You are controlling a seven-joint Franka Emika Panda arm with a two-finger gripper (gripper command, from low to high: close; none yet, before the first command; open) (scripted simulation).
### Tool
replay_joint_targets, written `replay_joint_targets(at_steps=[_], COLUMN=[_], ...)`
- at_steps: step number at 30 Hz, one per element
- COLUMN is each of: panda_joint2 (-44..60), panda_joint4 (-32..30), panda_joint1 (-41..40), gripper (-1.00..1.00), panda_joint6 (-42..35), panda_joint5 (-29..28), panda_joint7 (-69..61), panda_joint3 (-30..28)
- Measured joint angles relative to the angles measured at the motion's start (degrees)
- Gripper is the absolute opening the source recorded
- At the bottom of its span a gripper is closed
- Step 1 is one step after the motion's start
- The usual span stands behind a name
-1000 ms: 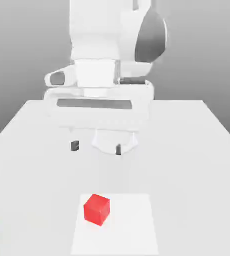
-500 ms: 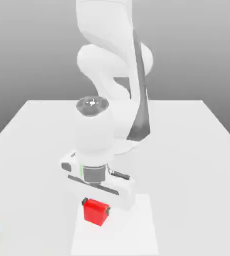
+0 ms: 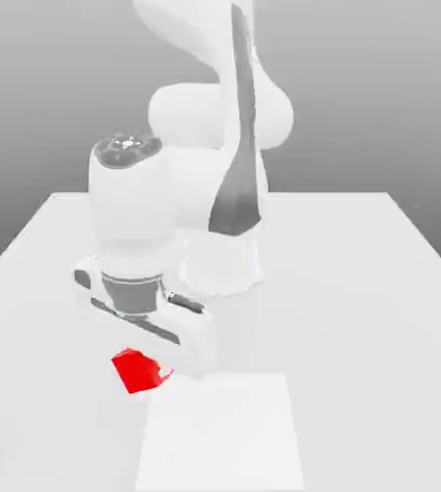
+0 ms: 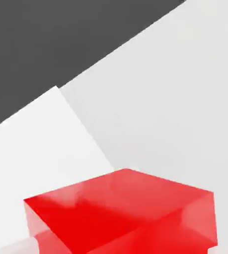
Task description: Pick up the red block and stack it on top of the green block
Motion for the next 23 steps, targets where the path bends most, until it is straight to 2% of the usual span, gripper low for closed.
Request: replay_joint_targets(at_steps=[8,12,13,19,23], panda_joint2=[8.2,15.6,17.0,17.7,11.9], panda_joint4=[16.6,18.9,19.1,19.1,18.8], panda_joint1=[-8.5,-10.9,-11.3,-11.5,-10.6], gripper=[-1.0,-1.0,1.0,1.0,1.0], panda_joint6=[-8.8,-3.9,-2.7,-2.1,-7.4], panda_joint5=[4.5,7.7,8.2,8.5,5.9], panda_joint7=[5.5,4.4,4.0,3.8,5.6], panda_joint3=[-8.1,-7.2,-6.8,-6.6,-7.9])
